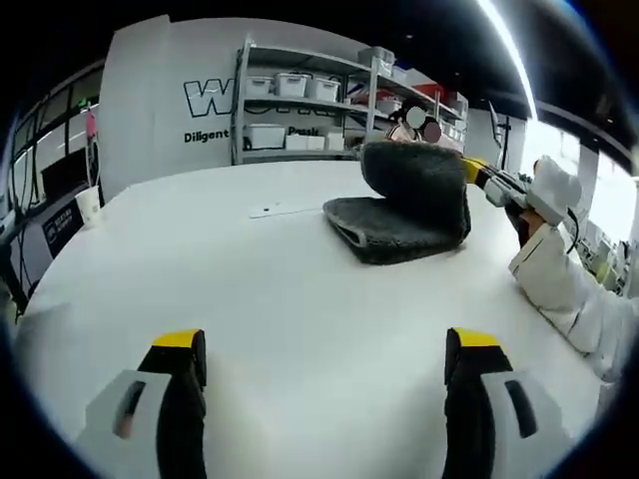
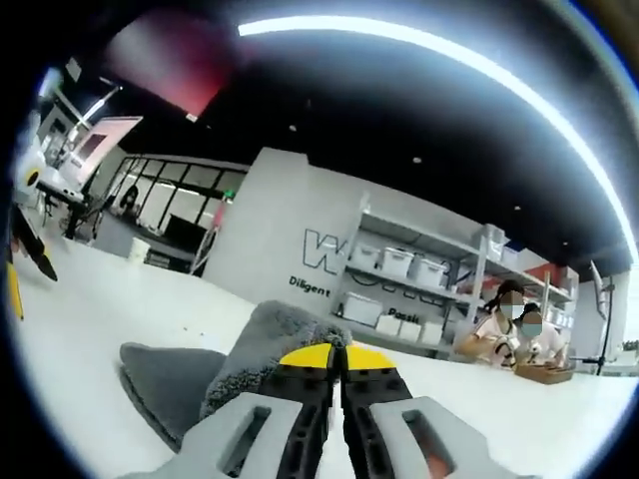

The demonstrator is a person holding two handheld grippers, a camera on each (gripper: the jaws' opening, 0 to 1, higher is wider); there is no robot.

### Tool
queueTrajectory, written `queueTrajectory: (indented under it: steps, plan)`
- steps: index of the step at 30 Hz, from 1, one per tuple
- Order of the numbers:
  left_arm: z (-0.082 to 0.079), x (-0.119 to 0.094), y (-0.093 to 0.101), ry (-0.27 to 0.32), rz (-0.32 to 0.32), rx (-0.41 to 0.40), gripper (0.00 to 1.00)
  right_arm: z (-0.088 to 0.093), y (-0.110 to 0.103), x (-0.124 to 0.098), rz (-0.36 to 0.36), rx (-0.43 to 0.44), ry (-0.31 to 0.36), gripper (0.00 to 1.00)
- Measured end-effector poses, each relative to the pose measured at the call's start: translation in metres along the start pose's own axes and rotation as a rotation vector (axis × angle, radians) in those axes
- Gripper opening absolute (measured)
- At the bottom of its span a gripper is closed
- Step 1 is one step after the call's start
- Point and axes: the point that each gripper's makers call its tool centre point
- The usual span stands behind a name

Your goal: Open the folded towel by lifting each exposed corner and separating the folded layers until the towel lies flat within the target outline without major curled edges

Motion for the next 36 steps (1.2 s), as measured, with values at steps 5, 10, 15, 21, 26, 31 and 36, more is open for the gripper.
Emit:
queueTrajectory:
  steps: [5, 10, 15, 21, 26, 31, 36]
  plan:
    - [0.000, 0.001, -0.001, -0.003, 0.000, 0.002, 0.98, 0.011, 0.007, 0.000, 0.016, 0.017, -0.028, 0.00]
    - [-0.001, 0.001, -0.002, -0.002, -0.001, 0.000, 0.98, 0.024, 0.010, 0.000, 0.031, 0.030, -0.064, 0.00]
    - [0.000, 0.002, -0.003, -0.006, -0.001, 0.000, 0.98, 0.035, 0.013, 0.000, 0.038, 0.048, -0.094, 0.00]
    - [0.000, 0.002, -0.002, -0.006, -0.001, 0.001, 0.98, 0.038, 0.017, -0.001, 0.051, 0.059, -0.102, 0.00]
    - [0.001, 0.001, -0.002, -0.007, -0.002, 0.000, 0.98, 0.039, 0.016, -0.001, 0.050, 0.048, -0.106, 0.00]
    - [0.000, 0.002, -0.002, -0.006, 0.000, 0.001, 0.98, 0.041, 0.017, -0.001, 0.053, 0.052, -0.110, 0.00]
    - [0.000, 0.002, -0.002, -0.007, 0.001, 0.003, 0.98, 0.045, 0.019, -0.003, 0.060, 0.062, -0.127, 0.00]
Point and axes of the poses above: the point that each gripper's makers call its tool centre point, and the gripper's own axes: x roughly forward along the fingers, y roughly to its right, z roughly out of its underside, and after that the axes turned 5 degrees about -x, right-handed
